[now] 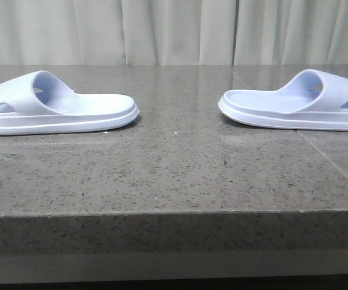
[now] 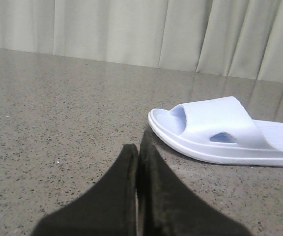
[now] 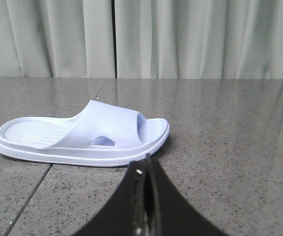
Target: Insert blue slippers together front up
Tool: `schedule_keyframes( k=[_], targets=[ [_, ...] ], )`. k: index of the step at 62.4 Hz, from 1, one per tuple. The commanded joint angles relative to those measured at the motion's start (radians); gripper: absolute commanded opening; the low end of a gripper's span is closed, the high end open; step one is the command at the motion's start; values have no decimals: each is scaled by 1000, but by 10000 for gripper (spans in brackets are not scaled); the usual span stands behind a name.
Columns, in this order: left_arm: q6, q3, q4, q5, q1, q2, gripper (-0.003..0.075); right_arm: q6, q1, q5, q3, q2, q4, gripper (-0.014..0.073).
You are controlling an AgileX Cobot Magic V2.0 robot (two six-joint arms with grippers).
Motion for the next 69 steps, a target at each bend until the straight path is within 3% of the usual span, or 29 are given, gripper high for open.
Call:
schedule_keyframes(
  k=[1, 42, 63, 69],
  targets=[
    [-6, 7, -4, -77, -2, -17, -20, -5, -5, -82, -4, -16, -11, -68],
    [-6, 7, -4, -77, -2, -17, -20, -5, -5, -82, -4, -16, -11, -68],
    [-6, -13, -11, -220, -2, -17, -20, -5, -4, -93, -14, -16, -10, -68],
    [-6, -79, -11, -198, -2, -15, -20, -5, -4, -42, -68, -16, -10, -68]
  ],
)
